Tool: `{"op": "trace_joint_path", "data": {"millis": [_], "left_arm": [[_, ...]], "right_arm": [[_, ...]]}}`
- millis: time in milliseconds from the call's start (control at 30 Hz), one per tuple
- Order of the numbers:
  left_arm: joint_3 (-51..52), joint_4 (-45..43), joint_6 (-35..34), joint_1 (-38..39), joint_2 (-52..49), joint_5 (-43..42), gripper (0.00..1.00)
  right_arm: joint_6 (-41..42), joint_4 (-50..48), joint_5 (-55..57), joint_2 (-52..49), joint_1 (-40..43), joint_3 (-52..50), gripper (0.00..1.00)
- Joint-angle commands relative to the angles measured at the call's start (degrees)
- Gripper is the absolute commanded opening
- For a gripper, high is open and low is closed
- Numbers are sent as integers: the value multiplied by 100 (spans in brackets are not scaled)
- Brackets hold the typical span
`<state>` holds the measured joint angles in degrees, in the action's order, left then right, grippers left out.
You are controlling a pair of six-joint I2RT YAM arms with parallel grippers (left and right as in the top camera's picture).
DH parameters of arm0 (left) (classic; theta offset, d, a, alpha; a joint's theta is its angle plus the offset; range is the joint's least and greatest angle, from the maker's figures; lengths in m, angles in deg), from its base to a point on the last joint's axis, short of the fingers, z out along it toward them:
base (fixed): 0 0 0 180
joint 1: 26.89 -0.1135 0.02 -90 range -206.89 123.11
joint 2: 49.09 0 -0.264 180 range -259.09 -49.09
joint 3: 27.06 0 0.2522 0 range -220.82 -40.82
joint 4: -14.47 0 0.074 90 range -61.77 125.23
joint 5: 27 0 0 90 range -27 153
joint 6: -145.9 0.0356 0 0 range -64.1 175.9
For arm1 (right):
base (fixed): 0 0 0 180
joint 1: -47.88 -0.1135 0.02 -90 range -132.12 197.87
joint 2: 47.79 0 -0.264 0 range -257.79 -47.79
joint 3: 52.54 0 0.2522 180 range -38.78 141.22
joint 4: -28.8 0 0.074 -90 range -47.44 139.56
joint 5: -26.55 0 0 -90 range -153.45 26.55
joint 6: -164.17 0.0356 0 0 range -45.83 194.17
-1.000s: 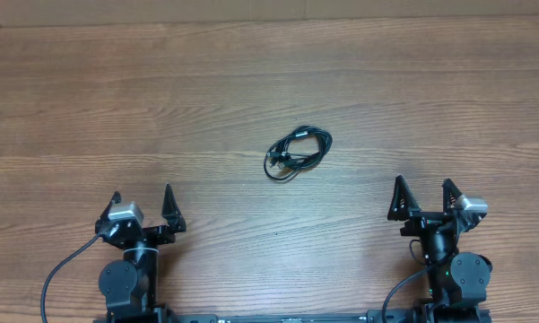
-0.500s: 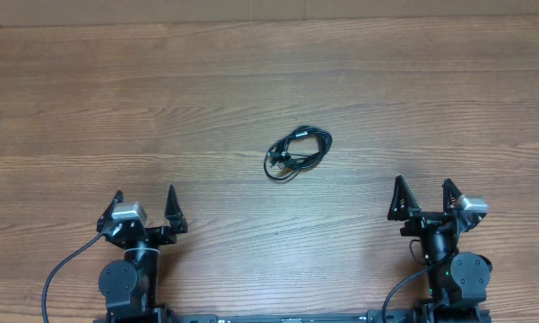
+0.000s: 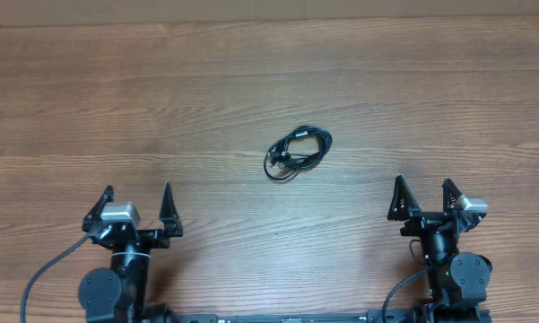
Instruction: Untangle cables
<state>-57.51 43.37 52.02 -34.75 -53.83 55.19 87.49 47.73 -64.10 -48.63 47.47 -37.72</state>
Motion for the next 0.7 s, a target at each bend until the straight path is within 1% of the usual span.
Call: {"op": "trace_joint_path", "data": {"millis": [0,100,200,433,567,667], "left_arm": [[-656,125,136,0,-581,-492,100],[-1145,238,133,0,-1167,-833,100],[-1725,546,136,2,-1762,-1158,100],[-3204,1746,138,2,-3071,-1585,100],[-3657,2109,136,2,-3471,-1784,100],[-3694,2087,133,2,-3552,-1928,100]], "right_arm": [[0,-33,42,68,11,-59,100],[0,-33,42,68,11,-59,100],[0,-33,42,68,11,-59,100],[0,-35,42,68,11,-59,100],[0,-35,42,68,11,-59,100],[0,-35,42,68,11,-59,100]]}}
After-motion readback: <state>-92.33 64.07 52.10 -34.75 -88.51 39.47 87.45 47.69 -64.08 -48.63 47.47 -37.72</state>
